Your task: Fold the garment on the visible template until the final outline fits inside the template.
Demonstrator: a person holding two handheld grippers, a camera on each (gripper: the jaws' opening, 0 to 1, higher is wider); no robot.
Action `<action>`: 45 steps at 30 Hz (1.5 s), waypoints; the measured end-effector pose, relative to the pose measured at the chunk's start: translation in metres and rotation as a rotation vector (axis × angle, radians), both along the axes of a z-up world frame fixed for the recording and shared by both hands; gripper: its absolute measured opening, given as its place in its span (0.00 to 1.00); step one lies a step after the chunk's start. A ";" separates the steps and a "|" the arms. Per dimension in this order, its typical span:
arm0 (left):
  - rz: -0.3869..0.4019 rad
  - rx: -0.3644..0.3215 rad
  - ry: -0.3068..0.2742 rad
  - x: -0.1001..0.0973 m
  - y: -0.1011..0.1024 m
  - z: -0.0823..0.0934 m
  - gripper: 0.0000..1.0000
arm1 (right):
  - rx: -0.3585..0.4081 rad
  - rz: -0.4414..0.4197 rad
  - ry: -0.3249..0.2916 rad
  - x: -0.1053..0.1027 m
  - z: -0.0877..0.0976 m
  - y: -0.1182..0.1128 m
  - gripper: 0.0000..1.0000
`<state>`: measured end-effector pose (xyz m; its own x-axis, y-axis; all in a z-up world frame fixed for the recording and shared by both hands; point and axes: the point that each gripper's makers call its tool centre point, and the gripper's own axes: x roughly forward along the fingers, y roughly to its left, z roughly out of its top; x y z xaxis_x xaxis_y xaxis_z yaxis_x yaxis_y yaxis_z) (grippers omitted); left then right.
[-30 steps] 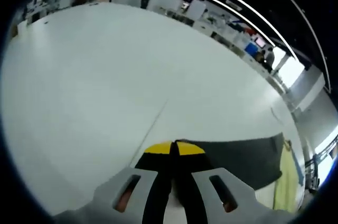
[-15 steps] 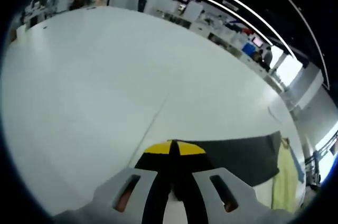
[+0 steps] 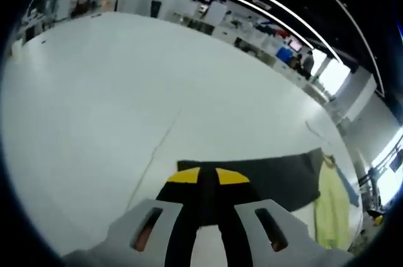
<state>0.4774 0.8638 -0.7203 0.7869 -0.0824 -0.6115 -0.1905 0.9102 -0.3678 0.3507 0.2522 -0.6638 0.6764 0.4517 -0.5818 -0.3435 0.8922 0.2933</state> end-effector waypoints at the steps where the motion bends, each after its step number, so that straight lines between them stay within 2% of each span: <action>1: -0.011 0.001 0.000 -0.001 -0.003 0.000 0.06 | 0.002 -0.001 -0.001 -0.001 0.000 0.000 0.96; 12: -0.056 0.006 0.008 -0.014 -0.021 0.002 0.13 | 0.024 -0.010 -0.005 -0.001 -0.002 -0.005 0.96; 25: -0.120 0.015 -0.006 -0.020 -0.046 0.015 0.21 | 0.040 -0.005 -0.018 -0.002 -0.002 -0.006 0.96; 29: -0.178 0.027 -0.015 -0.026 -0.061 0.021 0.25 | 0.047 -0.013 -0.029 -0.004 0.002 -0.010 0.96; 37: -0.237 0.005 -0.045 -0.042 -0.085 0.037 0.32 | 0.054 -0.030 -0.037 -0.012 0.004 -0.018 0.95; 45: -0.302 -0.004 -0.049 -0.057 -0.106 0.045 0.39 | 0.060 -0.032 -0.051 -0.017 0.009 -0.020 0.95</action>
